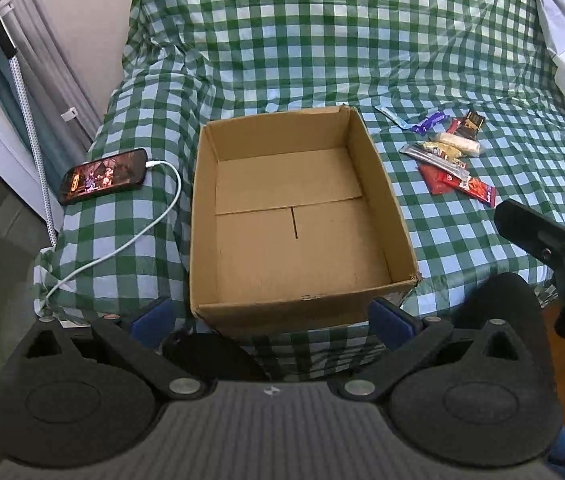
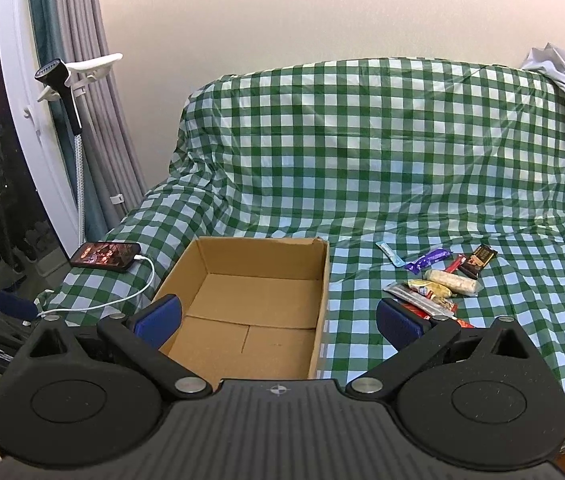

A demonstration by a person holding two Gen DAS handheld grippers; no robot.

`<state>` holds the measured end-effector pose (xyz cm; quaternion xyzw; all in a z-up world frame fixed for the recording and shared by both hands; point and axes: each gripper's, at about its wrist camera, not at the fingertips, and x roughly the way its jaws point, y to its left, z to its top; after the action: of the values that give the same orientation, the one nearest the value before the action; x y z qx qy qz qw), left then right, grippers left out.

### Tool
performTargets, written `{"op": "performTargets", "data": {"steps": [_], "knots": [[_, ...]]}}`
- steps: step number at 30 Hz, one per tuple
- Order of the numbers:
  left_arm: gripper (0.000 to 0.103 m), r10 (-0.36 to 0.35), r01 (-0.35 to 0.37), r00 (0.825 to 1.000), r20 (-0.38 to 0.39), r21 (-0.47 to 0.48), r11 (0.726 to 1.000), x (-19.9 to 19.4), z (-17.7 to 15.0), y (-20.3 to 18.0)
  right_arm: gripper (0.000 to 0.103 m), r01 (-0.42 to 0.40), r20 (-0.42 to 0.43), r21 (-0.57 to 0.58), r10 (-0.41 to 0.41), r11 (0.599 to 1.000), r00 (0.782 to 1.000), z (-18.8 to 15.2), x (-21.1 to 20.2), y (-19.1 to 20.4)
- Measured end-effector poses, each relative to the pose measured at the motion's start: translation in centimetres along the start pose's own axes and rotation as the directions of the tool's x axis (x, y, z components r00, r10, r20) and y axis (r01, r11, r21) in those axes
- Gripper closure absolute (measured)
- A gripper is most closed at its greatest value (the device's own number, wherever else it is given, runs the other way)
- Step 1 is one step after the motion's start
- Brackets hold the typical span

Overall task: Organize snacks
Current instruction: 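Move both tools from the box toward the snack pile, then grasp the small red packet with the left tool while the right tool grasps the red spicy-strip bag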

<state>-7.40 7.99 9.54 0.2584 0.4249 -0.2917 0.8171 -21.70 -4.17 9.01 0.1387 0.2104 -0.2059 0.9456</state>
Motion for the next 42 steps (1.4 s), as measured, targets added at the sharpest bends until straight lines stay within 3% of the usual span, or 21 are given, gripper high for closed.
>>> {"op": "performTargets", "data": {"steps": [8,17,23,25,26,28,29,30,32,34,38,42], "knots": [[0.0,0.03,-0.029,0.999,-0.017,0.028,0.999,1.4,-0.6,-2.4,0.0,-0.015,0.004,0.045,0.015,0.999,1.0,-1.6,-0.5,-1.6],[0.0,0.047,-0.045,0.999,-0.022,0.086,0.995,2.9,-0.3,-5.5,0.0,0.09,0.016,0.063,-0.091,0.994,0.996,-2.3,-0.5,-4.6],[0.0,0.032,-0.028,0.999,-0.031,0.118,0.993,4.1,0.5,-7.7,0.0,0.187,0.053,0.062,-0.19,0.98,0.98,-1.9,-0.6,-7.5],[0.0,0.038,-0.04,0.999,0.021,0.13,0.991,3.8,0.9,-8.5,0.0,0.227,0.123,0.039,-0.23,0.973,0.965,-1.5,-1.2,-8.3],[0.0,0.051,-0.062,0.995,0.083,0.132,0.989,3.4,1.1,-8.9,0.0,0.245,0.172,0.021,-0.245,0.969,0.954,-1.4,-1.6,-8.6],[0.0,0.091,-0.127,0.97,0.226,0.152,0.98,2.6,1.6,-10.0,0.0,0.287,0.278,-0.02,-0.27,0.958,0.922,-1.0,-1.8,-9.5],[0.0,0.103,-0.151,0.96,0.26,0.171,0.974,2.7,2.0,-10.7,0.0,0.313,0.312,-0.038,-0.286,0.949,0.906,-0.7,-1.7,-10.2],[0.0,0.1,-0.154,0.962,0.255,0.199,0.968,3.2,2.7,-11.4,0.0,0.331,0.329,-0.045,-0.299,0.943,0.896,-0.6,-1.4,-11.0],[0.0,0.062,-0.105,0.98,0.191,0.227,0.968,4.9,4.1,-12.4,0.0,0.38,0.287,-0.042,-0.353,0.924,0.89,-0.4,-0.1,-13.0],[0.0,0.028,-0.061,0.988,0.149,0.224,0.973,6.6,5.0,-13.4,0.0,0.403,0.188,-0.01,-0.394,0.915,0.899,-0.5,1.8,-15.5],[0.0,-0.022,-0.006,0.992,0.125,0.223,0.975,9.8,6.7,-15.6,0.0,0.384,0.016,0.092,-0.387,0.919,0.922,-2.2,5.4,-20.5],[0.0,-0.107,0.11,0.994,-0.026,0.239,0.965,14.5,9.7,-19.3,0.0,0.374,-0.113,0.089,-0.363,0.923,0.925,-4.6,10.4,-24.2]]}}
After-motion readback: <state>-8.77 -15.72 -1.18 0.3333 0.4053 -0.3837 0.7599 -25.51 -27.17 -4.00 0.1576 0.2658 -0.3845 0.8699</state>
